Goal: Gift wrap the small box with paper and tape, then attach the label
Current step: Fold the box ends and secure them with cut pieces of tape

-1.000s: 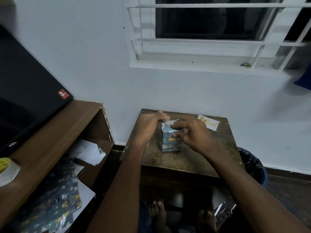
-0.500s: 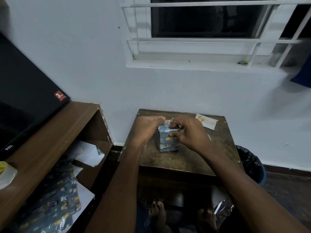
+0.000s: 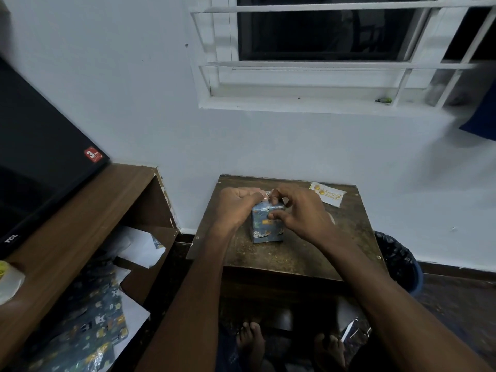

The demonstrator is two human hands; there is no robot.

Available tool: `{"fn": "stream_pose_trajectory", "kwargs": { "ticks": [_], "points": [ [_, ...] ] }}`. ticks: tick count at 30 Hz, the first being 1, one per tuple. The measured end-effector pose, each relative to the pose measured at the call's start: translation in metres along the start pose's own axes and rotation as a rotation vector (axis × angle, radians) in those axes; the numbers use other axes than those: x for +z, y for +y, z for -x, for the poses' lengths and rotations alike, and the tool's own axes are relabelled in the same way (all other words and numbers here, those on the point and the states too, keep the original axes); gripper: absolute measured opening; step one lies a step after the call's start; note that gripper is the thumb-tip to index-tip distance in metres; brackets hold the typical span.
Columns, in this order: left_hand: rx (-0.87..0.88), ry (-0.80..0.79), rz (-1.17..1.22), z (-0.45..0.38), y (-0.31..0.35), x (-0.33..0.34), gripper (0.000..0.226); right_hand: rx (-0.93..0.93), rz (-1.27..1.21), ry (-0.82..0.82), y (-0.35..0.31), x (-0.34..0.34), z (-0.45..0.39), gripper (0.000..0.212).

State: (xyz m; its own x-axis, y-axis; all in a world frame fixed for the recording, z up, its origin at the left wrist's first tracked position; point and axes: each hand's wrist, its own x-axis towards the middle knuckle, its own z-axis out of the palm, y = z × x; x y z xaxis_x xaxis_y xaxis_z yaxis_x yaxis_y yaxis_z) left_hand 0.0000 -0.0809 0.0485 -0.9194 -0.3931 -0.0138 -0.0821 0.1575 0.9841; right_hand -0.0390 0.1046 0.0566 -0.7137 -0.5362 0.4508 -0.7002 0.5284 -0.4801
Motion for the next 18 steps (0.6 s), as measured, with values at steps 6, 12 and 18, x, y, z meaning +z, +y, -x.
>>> {"fn": "stream_pose_trajectory", "kwargs": {
  "ticks": [6,12,18],
  "points": [
    [0.027,0.011,-0.015,0.0018,0.0020,-0.0002,0.013,-0.059,0.009,0.000,-0.0011,0.0003,0.0012,0.031],
    [0.061,0.005,-0.075,0.0025,0.0021,-0.0025,0.011,-0.039,-0.007,0.006,0.0013,0.0015,0.0014,0.028],
    [0.176,-0.015,-0.153,0.0042,0.0010,-0.0069,0.008,-0.045,-0.038,0.007,0.0012,0.0023,0.0006,0.022]
  ]
}}
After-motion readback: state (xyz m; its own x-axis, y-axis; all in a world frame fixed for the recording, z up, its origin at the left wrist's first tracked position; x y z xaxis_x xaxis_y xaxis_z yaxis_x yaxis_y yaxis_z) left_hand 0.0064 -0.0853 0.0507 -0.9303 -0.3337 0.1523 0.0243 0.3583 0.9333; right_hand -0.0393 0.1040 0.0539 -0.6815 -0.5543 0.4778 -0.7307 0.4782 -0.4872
